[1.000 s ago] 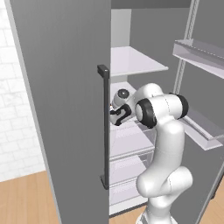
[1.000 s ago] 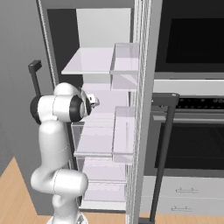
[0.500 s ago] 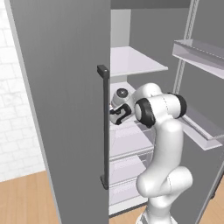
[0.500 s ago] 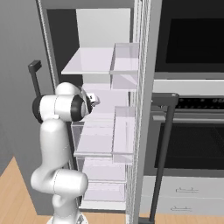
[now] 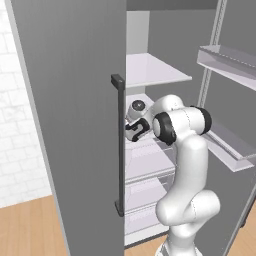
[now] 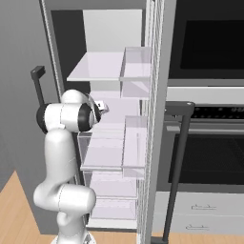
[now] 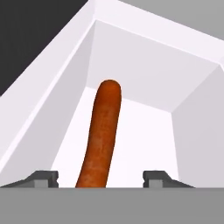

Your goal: Place one carrot and one steak in each tupperware on the nearby counter, to pack two identical lunches.

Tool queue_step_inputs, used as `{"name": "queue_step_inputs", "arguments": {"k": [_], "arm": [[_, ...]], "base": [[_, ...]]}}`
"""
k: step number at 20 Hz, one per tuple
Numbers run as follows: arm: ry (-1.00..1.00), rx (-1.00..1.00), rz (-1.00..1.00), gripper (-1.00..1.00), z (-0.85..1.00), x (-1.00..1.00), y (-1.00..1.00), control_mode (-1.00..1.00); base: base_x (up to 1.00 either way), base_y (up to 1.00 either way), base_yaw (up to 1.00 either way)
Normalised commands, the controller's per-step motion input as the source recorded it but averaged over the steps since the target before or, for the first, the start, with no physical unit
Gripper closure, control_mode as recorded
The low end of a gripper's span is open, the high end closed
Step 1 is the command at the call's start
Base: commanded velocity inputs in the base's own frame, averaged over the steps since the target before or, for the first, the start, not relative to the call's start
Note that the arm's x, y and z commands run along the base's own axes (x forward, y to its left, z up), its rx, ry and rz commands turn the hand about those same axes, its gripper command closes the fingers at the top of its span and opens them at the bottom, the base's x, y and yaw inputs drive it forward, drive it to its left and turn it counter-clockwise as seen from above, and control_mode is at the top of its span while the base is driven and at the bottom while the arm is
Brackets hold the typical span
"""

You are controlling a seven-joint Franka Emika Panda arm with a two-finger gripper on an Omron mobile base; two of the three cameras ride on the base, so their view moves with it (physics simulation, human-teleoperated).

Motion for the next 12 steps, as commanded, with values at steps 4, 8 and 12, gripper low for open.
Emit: {"name": "queue_step_inputs", "arguments": {"k": [4,8,12], "arm": [[0.00,0.00,0.00,1.00,-0.53,0.00,-0.31,-1.00],[0.00,0.00,0.00,1.00,-0.36,0.00,-0.34,-1.00],[0.00,0.00,0.05,1.00,-0.15,0.00,-0.28,-1.00]], "base": [[0.00,0.00,0.00],[0.00,0.00,0.00],[0.00,0.00,0.00]]}}
